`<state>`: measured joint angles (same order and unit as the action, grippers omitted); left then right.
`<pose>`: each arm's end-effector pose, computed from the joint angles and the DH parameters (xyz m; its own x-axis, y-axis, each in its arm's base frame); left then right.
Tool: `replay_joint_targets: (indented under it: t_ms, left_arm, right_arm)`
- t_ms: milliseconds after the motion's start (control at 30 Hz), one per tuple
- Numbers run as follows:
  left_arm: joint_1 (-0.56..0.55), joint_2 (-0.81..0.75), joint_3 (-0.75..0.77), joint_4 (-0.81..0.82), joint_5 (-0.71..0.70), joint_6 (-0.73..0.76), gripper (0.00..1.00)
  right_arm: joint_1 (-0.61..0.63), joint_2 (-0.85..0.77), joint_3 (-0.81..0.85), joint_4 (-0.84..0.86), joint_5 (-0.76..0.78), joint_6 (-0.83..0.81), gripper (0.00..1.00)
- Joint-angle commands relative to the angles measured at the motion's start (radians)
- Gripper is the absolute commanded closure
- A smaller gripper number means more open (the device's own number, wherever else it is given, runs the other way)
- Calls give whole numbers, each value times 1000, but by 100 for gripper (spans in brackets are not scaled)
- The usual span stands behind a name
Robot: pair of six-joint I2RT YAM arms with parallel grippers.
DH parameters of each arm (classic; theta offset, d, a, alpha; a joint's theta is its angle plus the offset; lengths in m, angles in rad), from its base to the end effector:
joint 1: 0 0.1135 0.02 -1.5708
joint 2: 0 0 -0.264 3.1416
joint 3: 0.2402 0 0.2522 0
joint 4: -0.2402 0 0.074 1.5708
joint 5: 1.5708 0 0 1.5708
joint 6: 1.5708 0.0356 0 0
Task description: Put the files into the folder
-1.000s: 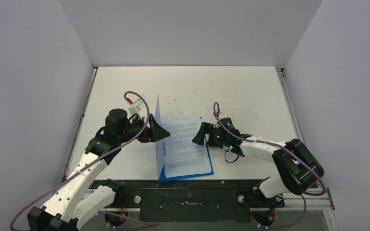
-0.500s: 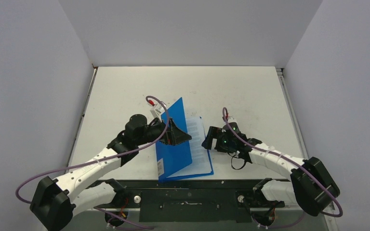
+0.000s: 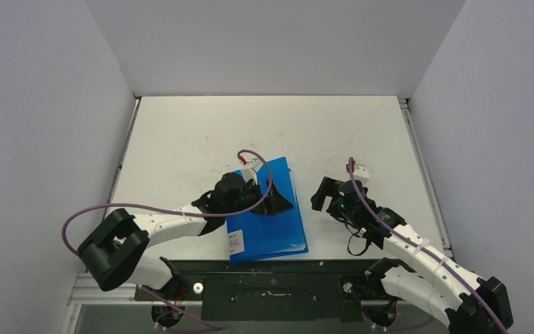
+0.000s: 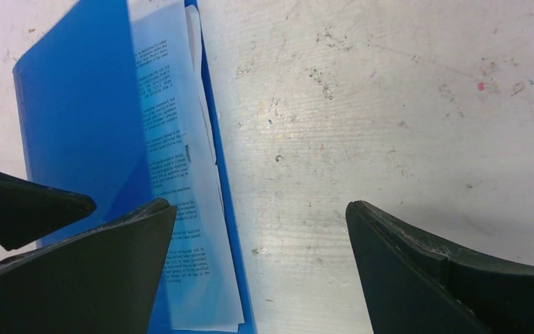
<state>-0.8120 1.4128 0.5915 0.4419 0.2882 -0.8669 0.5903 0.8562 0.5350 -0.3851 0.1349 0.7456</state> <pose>0.1920 -0.2172 0.1957 -0.8338 -0.1829 -0.5209 0.3736 0.5078 -0.7762 0.1535 0.0970 0.2216 -0.7126 0.3317 -0.6181 0.0230 0.8917 0.4520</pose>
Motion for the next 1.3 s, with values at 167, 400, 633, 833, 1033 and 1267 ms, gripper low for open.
replay_joint_targets:
  t_ms: [167, 400, 633, 833, 1033, 1267]
  left_arm:
    - [-27, 4, 113, 18, -14, 33, 4]
    - [-25, -163, 285, -499, -271, 166, 3]
    - [-10, -302, 299, -800, -534, 151, 3]
    - [114, -382, 191, -872, -498, 81, 0]
    - [259, -445, 44, -832, -419, 14, 16]
    - [276, -380, 11, -853, -528, 6, 80]
  right_arm:
    - [-2, -33, 49, -21, 47, -26, 1]
    - [-2, -17, 65, 68, -81, -82, 1]
    - [10, 82, 84, 151, -197, -109, 2]
    - [76, 183, 87, 218, -192, -90, 2]
    - [133, 294, 98, 257, -161, -64, 2]
    - [151, 408, 105, 303, -169, -48, 2]
